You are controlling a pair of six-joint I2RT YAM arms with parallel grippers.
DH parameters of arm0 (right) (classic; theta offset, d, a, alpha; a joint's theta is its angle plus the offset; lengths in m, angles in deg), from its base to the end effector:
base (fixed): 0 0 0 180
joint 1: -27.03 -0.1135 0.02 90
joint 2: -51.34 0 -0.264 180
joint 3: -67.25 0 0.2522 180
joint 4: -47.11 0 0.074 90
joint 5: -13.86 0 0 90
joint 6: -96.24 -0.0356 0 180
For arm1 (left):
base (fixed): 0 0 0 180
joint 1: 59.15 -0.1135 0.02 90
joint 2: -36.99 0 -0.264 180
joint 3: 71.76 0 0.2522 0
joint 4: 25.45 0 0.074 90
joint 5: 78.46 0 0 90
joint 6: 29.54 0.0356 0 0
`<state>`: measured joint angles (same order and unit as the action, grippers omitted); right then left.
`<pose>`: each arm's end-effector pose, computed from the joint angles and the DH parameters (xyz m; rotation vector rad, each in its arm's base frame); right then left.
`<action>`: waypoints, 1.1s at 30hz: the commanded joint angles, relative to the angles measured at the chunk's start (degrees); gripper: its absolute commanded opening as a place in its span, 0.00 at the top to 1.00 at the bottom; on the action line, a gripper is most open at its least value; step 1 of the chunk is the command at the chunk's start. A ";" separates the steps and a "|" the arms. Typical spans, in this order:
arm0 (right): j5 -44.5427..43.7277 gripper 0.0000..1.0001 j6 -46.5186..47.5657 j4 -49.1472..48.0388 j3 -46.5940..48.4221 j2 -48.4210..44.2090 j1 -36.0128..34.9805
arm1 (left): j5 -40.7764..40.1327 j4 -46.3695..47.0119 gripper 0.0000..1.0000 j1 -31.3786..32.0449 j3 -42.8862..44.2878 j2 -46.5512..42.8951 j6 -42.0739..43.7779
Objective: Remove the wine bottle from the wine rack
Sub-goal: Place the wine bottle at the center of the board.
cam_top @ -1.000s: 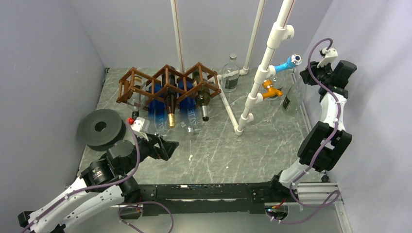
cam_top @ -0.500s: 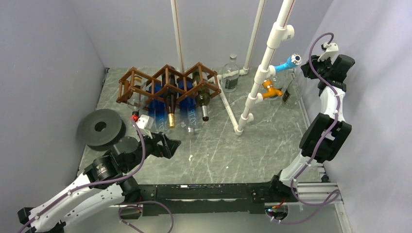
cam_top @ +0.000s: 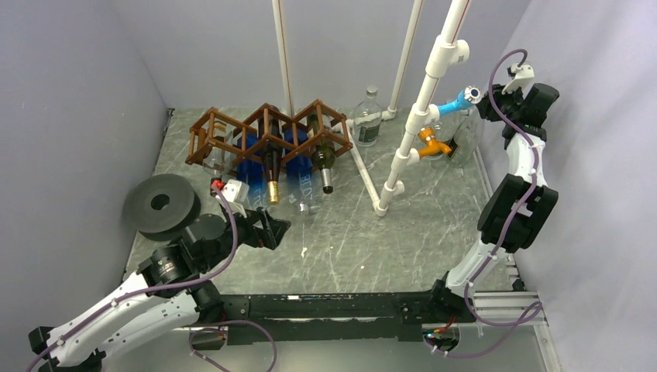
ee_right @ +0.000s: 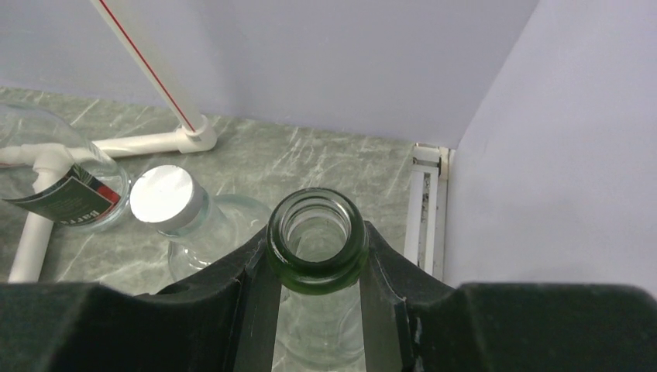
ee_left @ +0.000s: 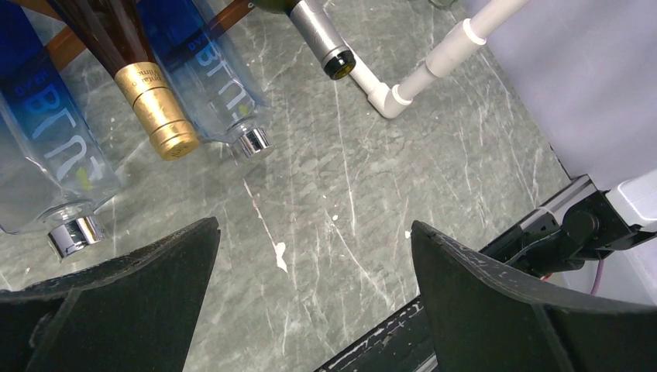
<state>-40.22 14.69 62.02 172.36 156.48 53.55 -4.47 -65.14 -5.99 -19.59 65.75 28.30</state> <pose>0.4035 -0.1780 0.3417 -0.1538 1.7765 0.1356 0.0821 -0.0933 0.3104 0.1497 1.9106 -0.7712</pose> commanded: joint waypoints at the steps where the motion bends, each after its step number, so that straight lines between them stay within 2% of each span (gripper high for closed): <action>1: 1.22 1.00 -1.34 -11.58 5.92 -1.59 -0.55 | -1.05 2.85 0.00 -0.25 2.95 1.09 1.12; 5: 1.44 0.98 -1.50 -11.65 5.87 -1.21 -0.57 | -1.01 3.09 0.01 -0.25 3.32 1.87 1.40; 14: 1.98 0.83 -0.50 -10.70 3.69 -1.84 -0.60 | -0.80 3.52 0.01 -0.23 3.48 2.17 1.49; 28: 2.40 0.41 -0.54 -9.54 2.78 -3.76 -0.53 | -0.06 3.19 0.00 -0.23 3.08 0.34 0.72; 33: 2.46 0.30 -0.69 -8.90 2.74 -4.56 -0.59 | 0.27 3.15 0.00 -0.23 2.44 -0.82 -0.05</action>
<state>-38.64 14.56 56.01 172.93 155.08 53.07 -4.80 -63.87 -5.99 -18.48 66.05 28.34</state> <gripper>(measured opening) 0.666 0.994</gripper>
